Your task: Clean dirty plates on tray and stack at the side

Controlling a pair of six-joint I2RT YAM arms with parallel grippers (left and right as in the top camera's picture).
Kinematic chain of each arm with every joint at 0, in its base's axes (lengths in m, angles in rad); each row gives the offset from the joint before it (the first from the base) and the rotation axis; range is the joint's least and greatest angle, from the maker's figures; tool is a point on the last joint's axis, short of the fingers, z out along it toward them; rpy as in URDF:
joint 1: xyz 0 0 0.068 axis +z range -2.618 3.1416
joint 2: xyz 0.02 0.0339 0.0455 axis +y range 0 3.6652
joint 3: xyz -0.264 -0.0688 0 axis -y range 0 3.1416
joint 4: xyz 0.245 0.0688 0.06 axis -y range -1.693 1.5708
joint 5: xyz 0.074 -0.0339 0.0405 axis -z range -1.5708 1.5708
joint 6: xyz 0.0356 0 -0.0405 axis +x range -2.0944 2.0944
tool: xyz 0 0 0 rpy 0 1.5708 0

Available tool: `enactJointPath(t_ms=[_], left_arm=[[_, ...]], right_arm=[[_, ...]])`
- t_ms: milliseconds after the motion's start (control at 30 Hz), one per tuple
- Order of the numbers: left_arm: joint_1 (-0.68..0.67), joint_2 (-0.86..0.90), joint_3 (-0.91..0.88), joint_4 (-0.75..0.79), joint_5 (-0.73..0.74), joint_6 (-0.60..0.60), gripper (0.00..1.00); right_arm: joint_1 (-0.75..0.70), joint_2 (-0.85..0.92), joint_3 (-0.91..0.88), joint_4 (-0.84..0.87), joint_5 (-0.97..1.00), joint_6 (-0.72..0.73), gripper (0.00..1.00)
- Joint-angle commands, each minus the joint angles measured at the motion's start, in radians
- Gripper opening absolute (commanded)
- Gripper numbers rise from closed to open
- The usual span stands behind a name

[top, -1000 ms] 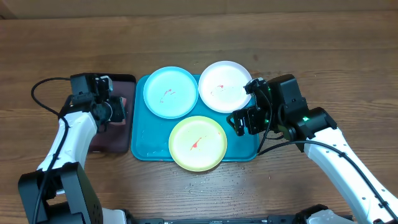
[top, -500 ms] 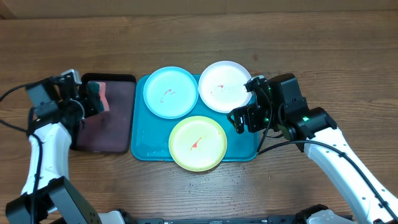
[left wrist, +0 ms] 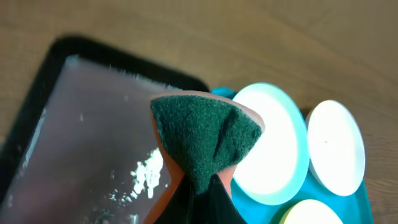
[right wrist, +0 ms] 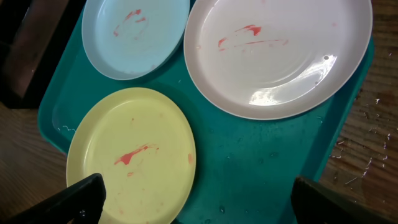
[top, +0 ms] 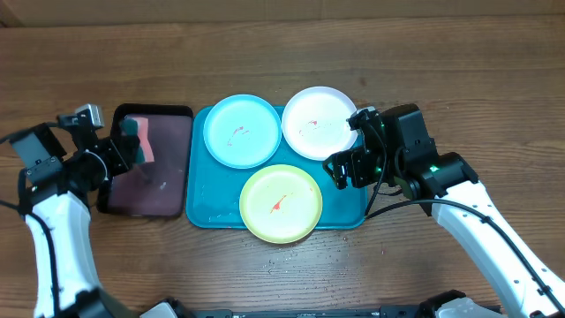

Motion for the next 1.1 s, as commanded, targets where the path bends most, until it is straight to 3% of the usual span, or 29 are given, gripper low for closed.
enactJointPath(t_ms=[0, 333, 833, 1067], left_arm=[[0.006, -0.096, -0.049, 0.052, 0.042, 0.016, 0.04], [0.004, -0.098, -0.186, 0.298, 0.047, -0.06, 0.04], [0.003, 0.065, -0.187, 0.352, 0.047, -0.059, 0.04], [-0.018, 0.089, -0.187, 0.331, 0.007, -0.059, 0.04]], right_arm=[[0.002, -0.002, 0.019, 0.005, 0.004, 0.0, 0.96], [0.002, 0.003, 0.019, 0.003, 0.026, 0.0, 0.96], [0.002, 0.209, 0.019, -0.039, -0.11, -0.001, 0.92], [0.049, 0.28, 0.019, -0.039, -0.113, -0.001, 0.84]])
